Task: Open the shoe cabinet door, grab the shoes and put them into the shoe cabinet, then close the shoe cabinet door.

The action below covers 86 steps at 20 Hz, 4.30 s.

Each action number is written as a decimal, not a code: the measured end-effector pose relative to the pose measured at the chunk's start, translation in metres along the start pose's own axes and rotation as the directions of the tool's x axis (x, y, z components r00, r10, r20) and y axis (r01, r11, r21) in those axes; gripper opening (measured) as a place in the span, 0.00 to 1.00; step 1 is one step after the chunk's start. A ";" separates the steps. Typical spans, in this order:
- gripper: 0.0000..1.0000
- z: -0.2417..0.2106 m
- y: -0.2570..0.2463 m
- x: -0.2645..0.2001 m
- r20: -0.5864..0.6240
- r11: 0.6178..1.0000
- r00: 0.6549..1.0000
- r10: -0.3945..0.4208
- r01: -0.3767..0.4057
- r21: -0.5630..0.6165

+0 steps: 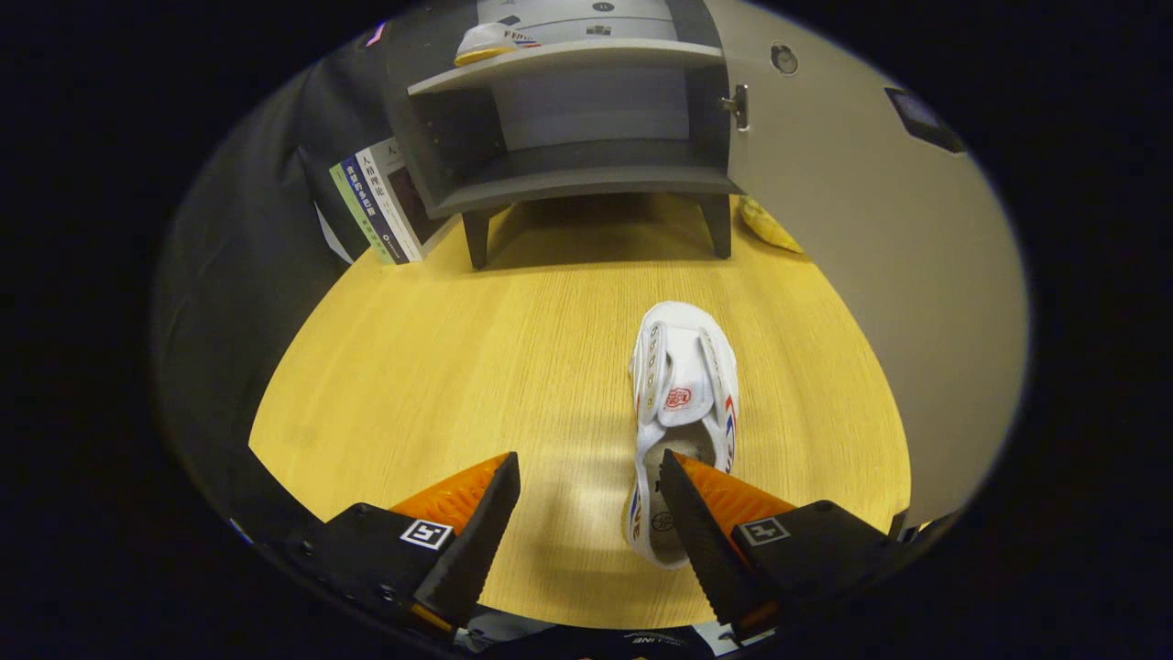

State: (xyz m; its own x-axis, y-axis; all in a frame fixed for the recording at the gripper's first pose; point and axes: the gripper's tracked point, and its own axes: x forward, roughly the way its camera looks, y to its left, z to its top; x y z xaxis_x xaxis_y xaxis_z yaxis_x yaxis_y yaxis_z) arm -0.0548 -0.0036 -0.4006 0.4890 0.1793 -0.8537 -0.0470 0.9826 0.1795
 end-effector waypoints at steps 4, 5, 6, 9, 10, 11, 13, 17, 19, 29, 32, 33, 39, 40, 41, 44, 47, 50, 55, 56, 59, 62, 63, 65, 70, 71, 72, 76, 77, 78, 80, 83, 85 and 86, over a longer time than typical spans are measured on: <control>0.97 0.004 -0.006 0.028 -0.025 0.999 1.000 -0.015 0.016 0.032; 0.97 0.008 -0.007 0.035 -0.023 1.000 1.000 -0.022 0.023 0.022; 0.95 0.010 -0.007 0.042 -0.017 1.000 1.000 -0.027 0.027 0.009; 0.89 0.017 -0.011 0.057 -0.004 0.998 0.998 -0.059 0.059 -0.024; 0.86 0.018 -0.014 0.062 -0.006 0.997 0.998 -0.067 0.067 -0.026; 0.83 0.020 -0.016 0.066 -0.007 0.997 0.997 -0.079 0.079 -0.024; 0.55 0.025 -0.025 0.069 -0.004 0.994 0.994 -0.109 0.109 -0.019; 0.13 0.026 -0.031 0.070 -0.006 0.991 0.992 -0.127 0.127 -0.040; 0.05 0.026 -0.031 0.066 0.001 0.993 0.995 -0.102 0.102 -0.065; 0.02 0.056 -0.023 0.034 0.097 0.990 0.992 -0.077 0.087 -0.112; 0.02 0.071 -0.012 0.008 0.146 0.985 0.987 -0.073 0.094 -0.142; 0.02 0.077 -0.009 -0.001 0.162 0.984 0.984 -0.073 0.097 -0.150; 0.02 0.131 0.021 -0.085 0.307 0.986 0.951 -0.030 0.079 -0.148; 0.02 0.142 0.025 -0.101 0.331 0.984 0.943 -0.020 0.076 -0.158; 0.02 0.151 0.031 -0.116 0.350 0.982 0.937 -0.006 0.072 -0.176; 0.02 0.191 0.047 -0.155 0.421 0.980 0.907 0.028 0.059 -0.192; 0.02 0.234 0.054 -0.188 0.490 0.978 0.871 0.034 0.072 -0.196; 0.02 0.281 0.054 -0.207 0.541 0.979 0.840 0.029 0.087 -0.187; 0.02 0.356 0.053 -0.215 0.600 0.976 0.799 0.017 0.116 -0.182; 0.02 0.371 0.053 -0.214 0.607 0.976 0.794 0.020 0.116 -0.183; 0.02 0.416 0.051 -0.209 0.631 0.977 0.775 0.018 0.121 -0.175; 0.02 0.462 0.047 -0.195 0.643 0.980 0.766 0.004 0.125 -0.156; 0.02 0.475 0.045 -0.187 0.644 0.980 0.765 -0.001 0.128 -0.150; 0.02 0.498 0.040 -0.173 0.640 0.980 0.768 -0.016 0.140 -0.143; 0.01 0.539 0.031 -0.127 0.630 0.979 0.775 -0.046 0.161 -0.126; 0.01 0.543 0.031 -0.116 0.622 0.977 0.782 -0.042 0.162 -0.137; 0.01 0.548 0.031 -0.104 0.613 0.975 0.789 -0.043 0.165 -0.145; 0.01 0.555 0.017 -0.051 0.553 0.947 0.829 -0.080 0.237 -0.219; 0.02 0.552 0.015 -0.039 0.532 0.942 0.842 -0.084 0.242 -0.234; 0.01 0.550 0.014 -0.032 0.520 0.941 0.850 -0.082 0.237 -0.240; 0.02 0.556 0.011 -0.024 0.519 0.946 0.850 -0.092 0.238 -0.222; 0.02 0.557 0.012 -0.011 0.498 0.957 0.863 -0.080 0.207 -0.203; 0.03 0.557 0.006 -0.006 0.486 0.965 0.868 -0.101 0.205 -0.165; 0.06 0.556 0.001 -0.002 0.473 0.966 0.872 -0.122 0.214 -0.144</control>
State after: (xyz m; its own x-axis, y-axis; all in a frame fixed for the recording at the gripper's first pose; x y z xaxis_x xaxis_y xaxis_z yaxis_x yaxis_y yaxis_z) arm 0.4283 -0.0297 -0.1272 0.8447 0.0136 -0.5351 -0.0661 0.9947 -0.0791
